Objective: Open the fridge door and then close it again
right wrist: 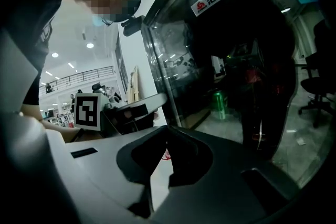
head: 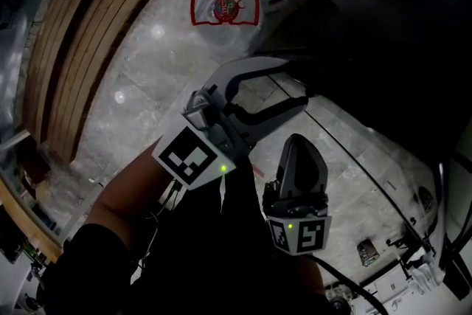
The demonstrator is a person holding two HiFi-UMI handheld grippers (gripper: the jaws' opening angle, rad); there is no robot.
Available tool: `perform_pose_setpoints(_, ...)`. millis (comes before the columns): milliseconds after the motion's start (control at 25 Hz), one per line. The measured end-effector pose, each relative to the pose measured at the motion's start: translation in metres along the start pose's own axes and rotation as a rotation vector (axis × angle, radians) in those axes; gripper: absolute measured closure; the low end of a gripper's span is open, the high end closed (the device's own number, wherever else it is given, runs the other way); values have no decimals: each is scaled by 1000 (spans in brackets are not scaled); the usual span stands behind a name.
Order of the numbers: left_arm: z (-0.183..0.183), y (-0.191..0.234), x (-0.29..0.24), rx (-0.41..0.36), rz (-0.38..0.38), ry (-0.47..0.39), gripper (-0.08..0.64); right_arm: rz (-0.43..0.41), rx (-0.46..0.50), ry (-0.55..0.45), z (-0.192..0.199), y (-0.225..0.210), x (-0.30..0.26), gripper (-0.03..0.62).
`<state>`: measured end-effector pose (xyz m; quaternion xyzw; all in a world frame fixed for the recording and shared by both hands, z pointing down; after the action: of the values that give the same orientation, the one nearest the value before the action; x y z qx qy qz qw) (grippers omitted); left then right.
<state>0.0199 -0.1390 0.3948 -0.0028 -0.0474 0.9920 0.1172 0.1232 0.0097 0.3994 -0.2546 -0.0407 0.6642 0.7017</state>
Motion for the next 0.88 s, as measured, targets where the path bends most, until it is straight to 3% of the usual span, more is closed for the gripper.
perform_pose_setpoints(280, -3, -1, -1, -34, 23, 1, 379, 24, -8, -10, 1, -2, 11, 577)
perform_pose_setpoints(880, -4, -8, 8, 4, -25, 33, 401, 77, 18, -33, 0, -5, 54, 577)
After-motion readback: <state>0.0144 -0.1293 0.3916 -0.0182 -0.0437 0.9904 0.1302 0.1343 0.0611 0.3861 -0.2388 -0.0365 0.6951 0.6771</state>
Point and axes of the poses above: the fingertips, and each gripper's own axes: x backward along the fingers, y to its left, z out of its underside, the point moved 9 cm from there along x, backward along the fingers, and after that the axes turned 10 degrees about -x, right-handed, at the moved point
